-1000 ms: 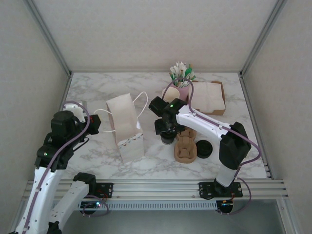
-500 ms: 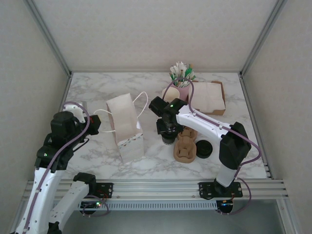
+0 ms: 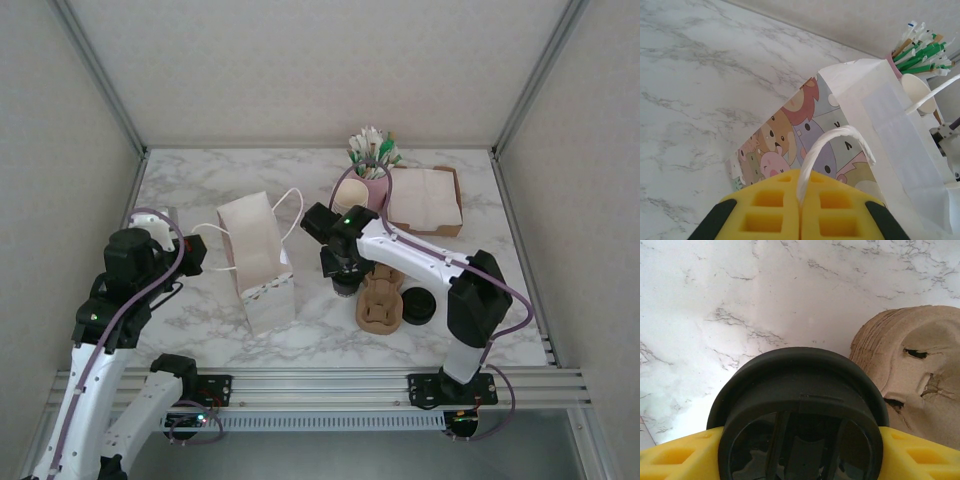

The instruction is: Pack the takeout coffee

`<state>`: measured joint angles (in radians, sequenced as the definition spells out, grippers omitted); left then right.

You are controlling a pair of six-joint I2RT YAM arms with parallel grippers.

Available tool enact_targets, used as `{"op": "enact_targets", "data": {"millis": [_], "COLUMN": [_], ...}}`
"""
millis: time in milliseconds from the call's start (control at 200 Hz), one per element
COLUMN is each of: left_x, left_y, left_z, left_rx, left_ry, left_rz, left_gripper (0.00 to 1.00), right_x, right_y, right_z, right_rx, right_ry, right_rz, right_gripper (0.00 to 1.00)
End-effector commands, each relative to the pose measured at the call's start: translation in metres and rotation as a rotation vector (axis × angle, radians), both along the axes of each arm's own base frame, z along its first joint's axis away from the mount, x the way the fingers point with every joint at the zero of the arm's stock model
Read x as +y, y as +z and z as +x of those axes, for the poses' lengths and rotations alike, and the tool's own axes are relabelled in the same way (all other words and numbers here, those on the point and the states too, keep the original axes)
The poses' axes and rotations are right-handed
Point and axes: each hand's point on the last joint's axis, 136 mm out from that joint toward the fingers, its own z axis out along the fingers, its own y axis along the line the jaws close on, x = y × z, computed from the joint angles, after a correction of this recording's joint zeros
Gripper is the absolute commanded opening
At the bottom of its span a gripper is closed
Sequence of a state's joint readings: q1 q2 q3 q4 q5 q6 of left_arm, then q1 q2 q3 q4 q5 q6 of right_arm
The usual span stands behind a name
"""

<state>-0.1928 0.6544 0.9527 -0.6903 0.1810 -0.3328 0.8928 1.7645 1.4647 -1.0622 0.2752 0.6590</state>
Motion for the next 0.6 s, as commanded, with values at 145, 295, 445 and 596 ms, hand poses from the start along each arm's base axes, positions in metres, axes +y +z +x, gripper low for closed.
{"op": "enact_targets", "data": {"millis": [145,295,445,596], "left_x": [0.001,0.002,0.002,0.002], "left_y": [-0.002,-0.003,-0.003,-0.003], "left_z": [0.002,0.002,0.003,0.003], "left_rx": [-0.005,-0.002,-0.003,0.000], "left_ry": [0.003,0.005,0.005,0.004], "left_rz": [-0.001,-0.002,-0.001,-0.003], "left_gripper": [0.00,0.00,0.00,0.00], "right_x": [-0.008,0.004,0.009,0.014], "right_y": [-0.011,0.014,0.029,0.032], "right_z": [-0.007,0.002,0.006,0.005], "right_rx": [0.062,0.013,-0.013,-0.011], "right_ry": [-0.022,-0.017,-0.020,-0.017], "right_rz": [-0.048,0.020,0.057,0.092], "right_gripper": [0.73,0.77,0.79,0.83]}}
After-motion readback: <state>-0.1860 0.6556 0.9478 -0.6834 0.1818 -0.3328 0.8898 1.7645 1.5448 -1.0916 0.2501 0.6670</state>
